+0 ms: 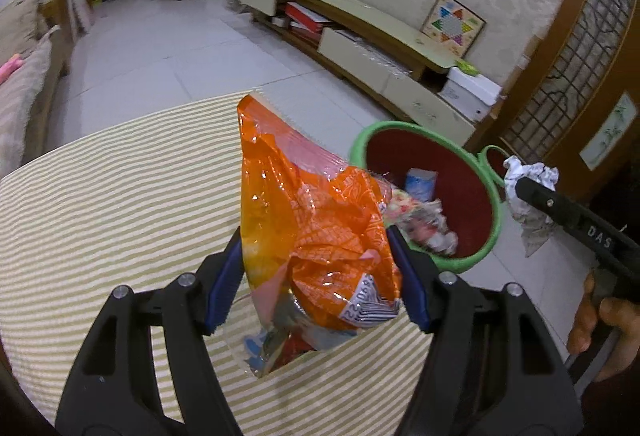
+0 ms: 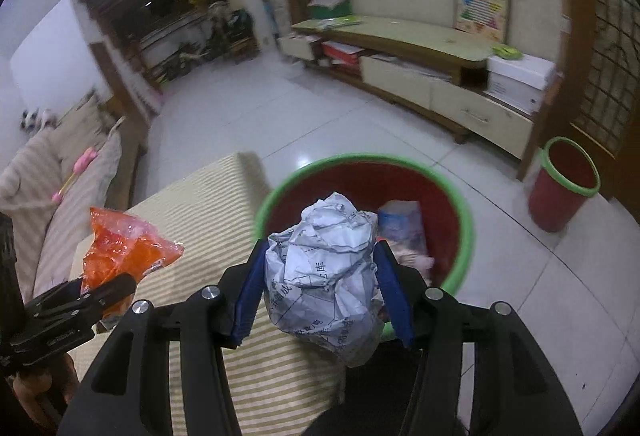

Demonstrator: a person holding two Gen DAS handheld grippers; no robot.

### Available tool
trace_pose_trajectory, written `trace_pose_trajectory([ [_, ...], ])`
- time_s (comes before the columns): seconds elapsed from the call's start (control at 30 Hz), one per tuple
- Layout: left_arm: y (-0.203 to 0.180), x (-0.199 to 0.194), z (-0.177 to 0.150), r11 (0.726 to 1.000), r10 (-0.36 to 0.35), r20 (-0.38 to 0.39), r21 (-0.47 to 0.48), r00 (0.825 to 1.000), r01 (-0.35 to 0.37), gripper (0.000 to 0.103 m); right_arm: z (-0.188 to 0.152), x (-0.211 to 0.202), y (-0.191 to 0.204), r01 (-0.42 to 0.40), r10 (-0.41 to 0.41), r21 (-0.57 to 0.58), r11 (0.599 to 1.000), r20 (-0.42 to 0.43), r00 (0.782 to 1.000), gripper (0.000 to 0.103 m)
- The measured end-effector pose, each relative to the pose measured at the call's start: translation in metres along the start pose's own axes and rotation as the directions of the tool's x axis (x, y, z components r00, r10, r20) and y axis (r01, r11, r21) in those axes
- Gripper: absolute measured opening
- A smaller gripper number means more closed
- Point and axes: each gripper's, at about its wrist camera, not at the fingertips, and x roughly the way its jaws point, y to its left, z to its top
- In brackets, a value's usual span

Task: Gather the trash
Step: 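Carry the orange bag and newspaper ball over the bin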

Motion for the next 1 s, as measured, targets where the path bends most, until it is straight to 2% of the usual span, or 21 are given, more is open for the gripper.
trace_pose_trajectory([
  [0.13, -0.024, 0.017, 0.012, 0.999, -0.021, -0.004, 0.039, 1.0, 0.021, 0.066, 0.008, -0.002, -0.017, 0.004, -0.005, 0.043, 0.999, 0.025, 1.0, 0.053],
  [0.33, -0.047, 0.029, 0.023, 0.995, -0.044, 0.003, 0.092, 0.999, 0.044, 0.066, 0.015, 0.003, -0.029, 0.01, -0.011, 0.039, 0.999, 0.026, 1.0, 0.053],
  [0.73, -0.073, 0.055, 0.032, 0.987, -0.086, -0.032, 0.131, 0.996, 0.089, 0.066, 0.015, 0.01, -0.049, 0.048, -0.049, 0.058, 0.997, 0.015, 0.999, 0.053],
  [1.0, -0.084, 0.076, 0.039, 0.986, -0.101, -0.069, 0.123, 0.992, 0.109, 0.066, 0.011, 0.004, -0.067, 0.085, -0.087, 0.086, 0.993, 0.013, 0.996, 0.053],
])
